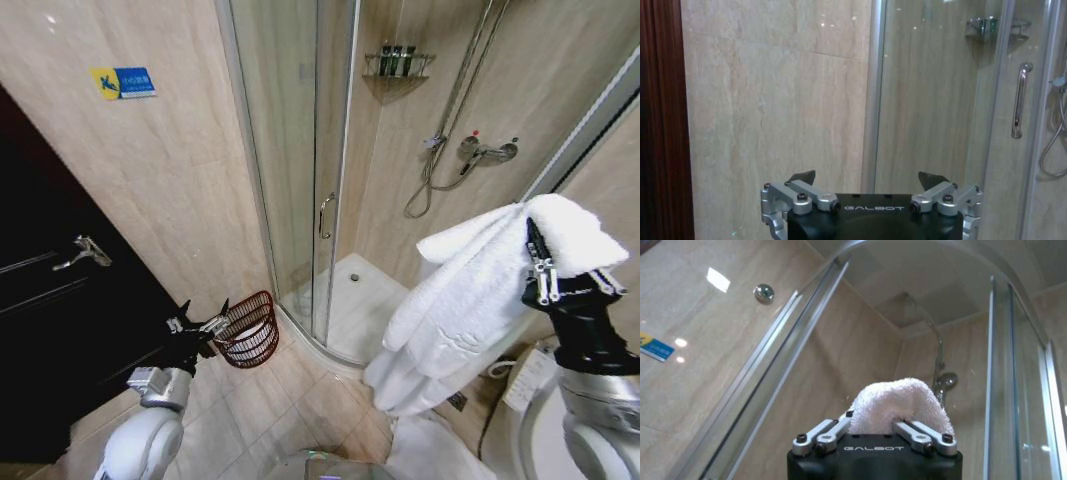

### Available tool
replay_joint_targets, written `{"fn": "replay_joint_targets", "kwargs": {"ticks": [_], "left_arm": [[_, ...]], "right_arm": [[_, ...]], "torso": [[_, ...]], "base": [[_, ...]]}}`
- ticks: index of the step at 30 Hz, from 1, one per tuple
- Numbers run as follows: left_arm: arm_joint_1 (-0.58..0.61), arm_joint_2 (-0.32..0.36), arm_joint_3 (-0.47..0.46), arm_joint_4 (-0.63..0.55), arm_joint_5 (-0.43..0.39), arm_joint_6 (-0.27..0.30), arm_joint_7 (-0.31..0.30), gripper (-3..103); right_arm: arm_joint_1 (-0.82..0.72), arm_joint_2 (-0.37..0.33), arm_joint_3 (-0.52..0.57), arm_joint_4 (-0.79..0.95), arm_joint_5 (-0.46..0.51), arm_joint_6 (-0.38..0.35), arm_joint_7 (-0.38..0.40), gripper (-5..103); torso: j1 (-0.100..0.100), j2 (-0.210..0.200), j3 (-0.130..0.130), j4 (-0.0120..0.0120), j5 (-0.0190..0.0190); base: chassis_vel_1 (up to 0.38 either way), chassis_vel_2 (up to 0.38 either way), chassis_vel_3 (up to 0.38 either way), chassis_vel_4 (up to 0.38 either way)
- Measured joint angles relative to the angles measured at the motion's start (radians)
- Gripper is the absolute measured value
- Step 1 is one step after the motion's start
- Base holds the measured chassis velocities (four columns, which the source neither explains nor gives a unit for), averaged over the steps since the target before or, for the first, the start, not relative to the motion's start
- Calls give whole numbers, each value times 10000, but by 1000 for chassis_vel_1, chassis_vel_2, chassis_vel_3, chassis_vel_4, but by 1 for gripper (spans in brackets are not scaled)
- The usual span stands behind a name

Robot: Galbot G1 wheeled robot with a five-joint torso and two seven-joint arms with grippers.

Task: Discard the used towel into the hamper.

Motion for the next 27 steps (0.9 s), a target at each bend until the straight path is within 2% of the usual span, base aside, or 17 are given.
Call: {"fn": "replay_joint_targets", "kwargs": {"ticks": [3,8,27], "left_arm": [[0,0,0,0,0,0,0,100],[0,0,0,0,0,0,0,100],[1,0,0,0,0,0,0,100]], "right_arm": [[-24,41,1,0,24,-46,58,10],[-89,98,34,0,696,-202,-154,10],[80,101,87,-8,631,11,257,10]], "torso": [[0,0,0,0,0],[0,0,0,0,0],[0,0,0,0,0]], "base": [[0,0,0,0],[0,0,0,0],[0,0,0,0]]}}
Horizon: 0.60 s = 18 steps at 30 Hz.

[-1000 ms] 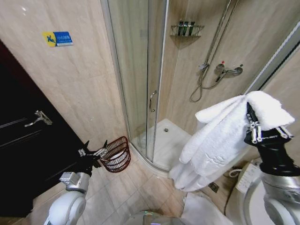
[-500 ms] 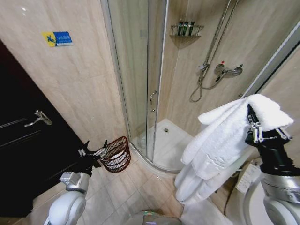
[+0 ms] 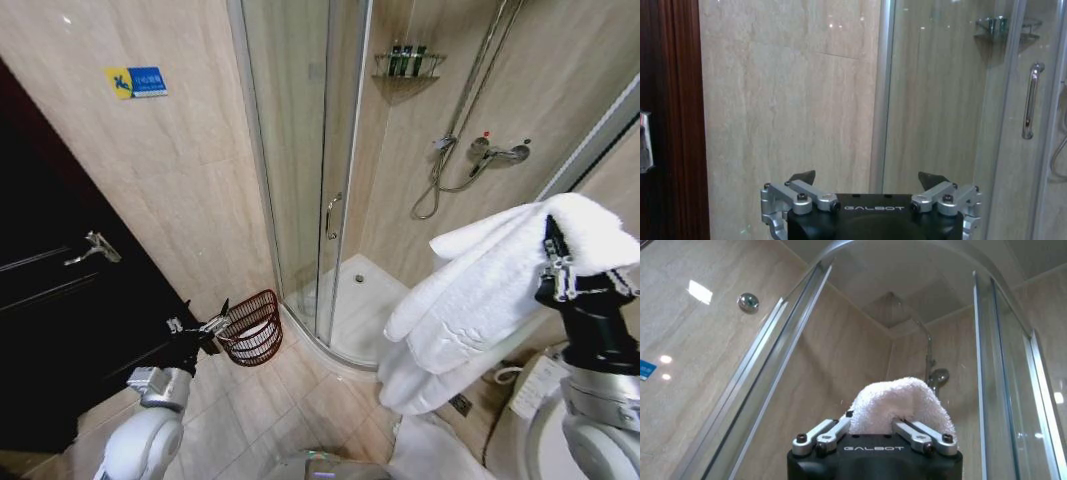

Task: Discard the used towel into the hamper.

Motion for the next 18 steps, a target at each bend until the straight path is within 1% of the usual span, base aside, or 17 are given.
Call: {"fn": "replay_joint_targets", "kwargs": {"ticks": [6,10,13,14,17,18], "left_arm": [[0,0,0,0,0,0,0,100],[0,-1,1,0,0,0,0,100],[-1,-1,1,0,0,0,1,100],[0,0,1,0,0,0,1,100],[0,0,1,0,0,0,1,100],[-1,0,1,0,0,0,0,100]], "right_arm": [[63,-33,1,-4,7,-4,56,10],[89,-44,-22,-8,8,-4,64,10],[91,-42,-38,-10,7,-4,64,10],[90,-41,-41,-9,7,-4,64,10],[82,-39,-43,-10,7,-4,64,10],[80,-35,-44,-11,5,-4,64,10]], "torso": [[1,0,0,0,1],[0,0,0,0,3],[0,0,0,-1,1],[0,0,0,2,-6],[0,0,0,1,3],[0,0,0,0,0]], "base": [[19,5,-23,-6],[52,60,-86,-93],[153,158,-147,-134],[157,180,-191,-148],[198,211,-194,-199],[203,217,-213,-201]]}}
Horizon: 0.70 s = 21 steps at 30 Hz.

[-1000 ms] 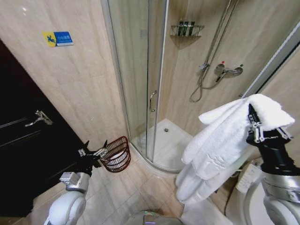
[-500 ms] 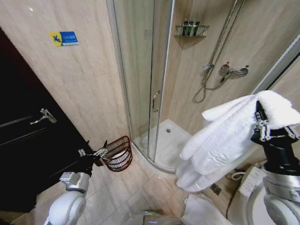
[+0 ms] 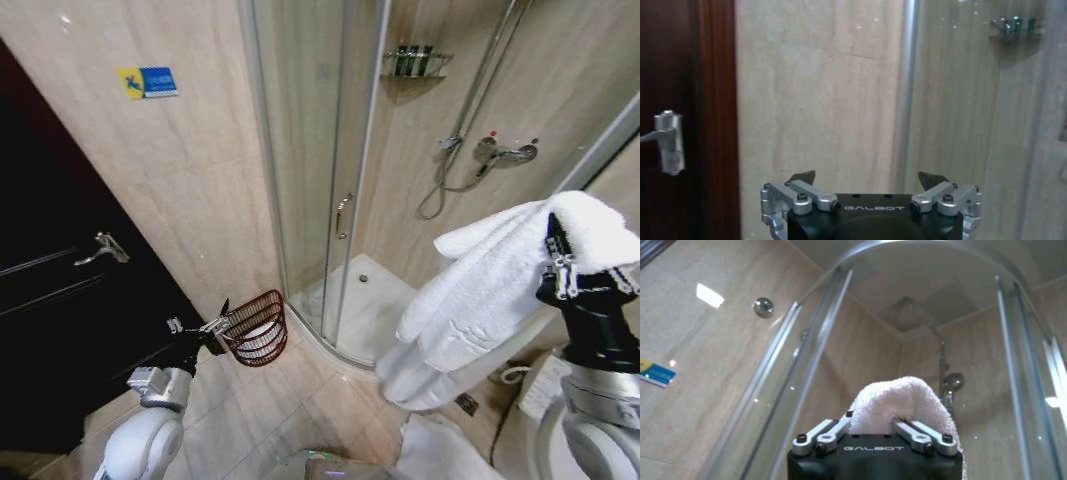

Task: Discard the used towel into the hamper.

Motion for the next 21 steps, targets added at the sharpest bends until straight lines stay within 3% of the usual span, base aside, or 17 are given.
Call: {"fn": "replay_joint_targets", "kwargs": {"ticks": [6,8,21], "left_arm": [[0,3,-2,1,0,0,-2,100],[1,3,-2,0,1,0,-1,100],[0,0,2,0,0,0,2,100]], "right_arm": [[-9,26,-42,1,19,70,6,10],[-11,29,-44,1,20,82,6,10],[7,35,-107,-2,20,152,-81,10]], "torso": [[0,0,0,0,-14],[-2,1,-1,1,0],[0,-3,-2,-2,-4]], "base": [[200,195,-171,-210],[117,102,-48,-98],[-35,-18,26,17]]}}
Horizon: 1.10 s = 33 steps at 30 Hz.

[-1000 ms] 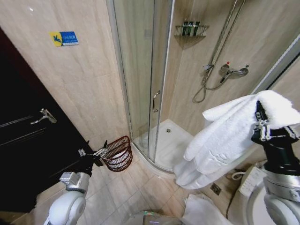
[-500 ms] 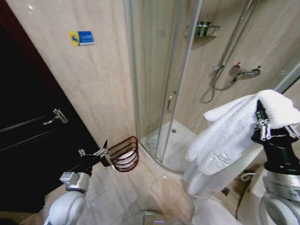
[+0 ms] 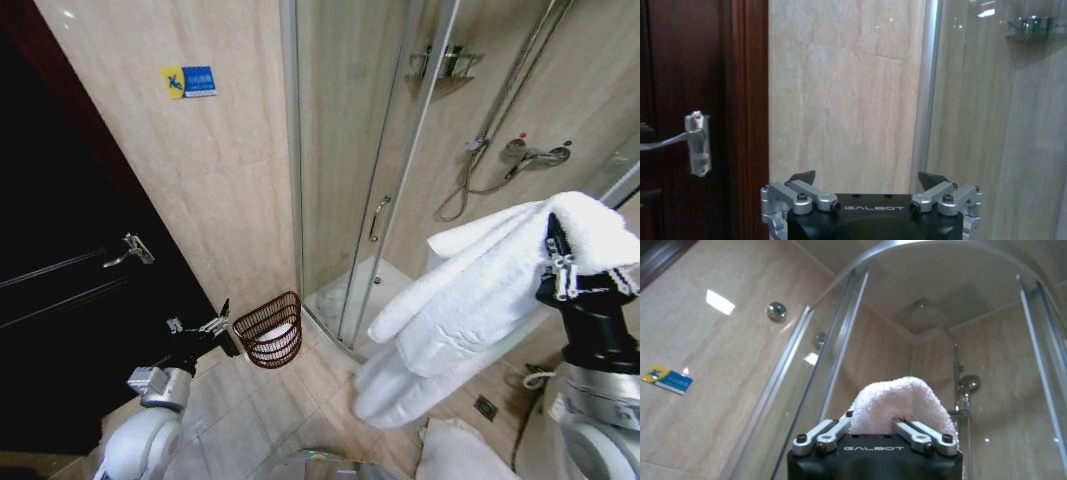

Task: Discard the used towel into the hamper.

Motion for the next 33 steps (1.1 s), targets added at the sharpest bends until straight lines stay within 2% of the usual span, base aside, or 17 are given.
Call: {"fn": "replay_joint_targets", "kwargs": {"ticks": [12,16,23,33], "left_arm": [[1,0,-2,0,0,0,-2,100],[0,1,-2,0,1,-1,-2,100],[0,1,-2,0,0,0,-2,100],[0,1,-3,0,0,0,-3,100]], "right_arm": [[-12,1,-36,0,57,103,-33,10],[-25,-5,-25,0,87,115,-32,10],[4,-24,-38,1,104,121,-31,10],[9,-29,-63,2,125,277,-70,10]], "torso": [[-61,-134,-71,5,3],[-63,-140,-75,-5,3],[-61,-142,-75,-2,4],[-65,-136,-74,-1,0]], "base": [[43,35,15,23],[0,0,0,0],[0,0,0,0],[107,-95,-125,132]]}}
